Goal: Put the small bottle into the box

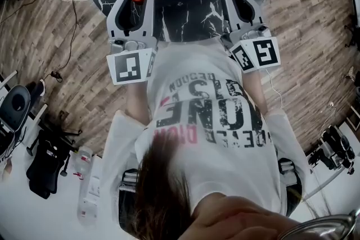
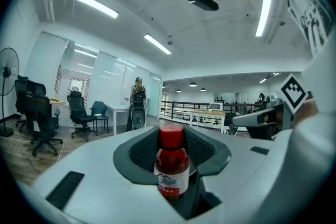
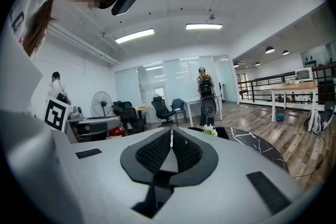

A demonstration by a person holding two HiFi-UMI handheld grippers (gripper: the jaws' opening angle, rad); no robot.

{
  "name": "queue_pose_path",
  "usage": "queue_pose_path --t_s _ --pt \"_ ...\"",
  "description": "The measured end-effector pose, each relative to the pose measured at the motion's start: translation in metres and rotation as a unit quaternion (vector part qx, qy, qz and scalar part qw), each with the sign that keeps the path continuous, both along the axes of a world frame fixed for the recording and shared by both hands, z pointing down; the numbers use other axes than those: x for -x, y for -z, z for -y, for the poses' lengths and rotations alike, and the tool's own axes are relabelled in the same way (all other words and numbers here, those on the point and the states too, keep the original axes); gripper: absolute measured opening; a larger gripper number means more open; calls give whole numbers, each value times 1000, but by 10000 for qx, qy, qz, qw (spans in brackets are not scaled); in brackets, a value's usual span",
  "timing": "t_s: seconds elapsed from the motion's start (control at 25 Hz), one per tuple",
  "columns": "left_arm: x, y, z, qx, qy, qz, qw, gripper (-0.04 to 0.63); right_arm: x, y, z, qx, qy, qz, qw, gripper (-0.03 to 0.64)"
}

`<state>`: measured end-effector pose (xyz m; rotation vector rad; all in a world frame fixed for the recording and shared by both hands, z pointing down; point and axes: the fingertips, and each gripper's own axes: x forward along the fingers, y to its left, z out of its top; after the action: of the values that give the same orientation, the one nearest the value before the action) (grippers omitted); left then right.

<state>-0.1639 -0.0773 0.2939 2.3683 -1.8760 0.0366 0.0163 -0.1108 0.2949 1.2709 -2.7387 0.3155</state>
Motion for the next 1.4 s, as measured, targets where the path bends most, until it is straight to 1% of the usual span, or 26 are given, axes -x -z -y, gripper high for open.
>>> queue_pose_path --t_s 0.36,0.52,0.64,0.8,0.96,1.16,1.4 --pt "9 20 17 -130 -143 102 9998 143 5 -1 7 36 -90 -29 9999 9" --pt "6 21 25 -147 -214 48 9997 143 1 -6 10 103 -159 -65 9998 9" --pt "3 19 30 -154 -273 43 9995 143 -3 -9 12 184 -268 45 9995 9" --pt "-2 9 37 -72 -389 22 9992 143 -5 -12 16 228 -364 159 9990 9" --pt "-11 -4 46 -7 -486 -71 9988 143 -7 -27 16 368 -443 204 9981 9" --pt "-24 -18 52 87 -602 -115 9981 143 -6 -48 11 573 -420 163 9973 9" --pt "-34 -33 57 225 -734 -140 9970 143 -9 -62 10 623 -451 74 9970 9"
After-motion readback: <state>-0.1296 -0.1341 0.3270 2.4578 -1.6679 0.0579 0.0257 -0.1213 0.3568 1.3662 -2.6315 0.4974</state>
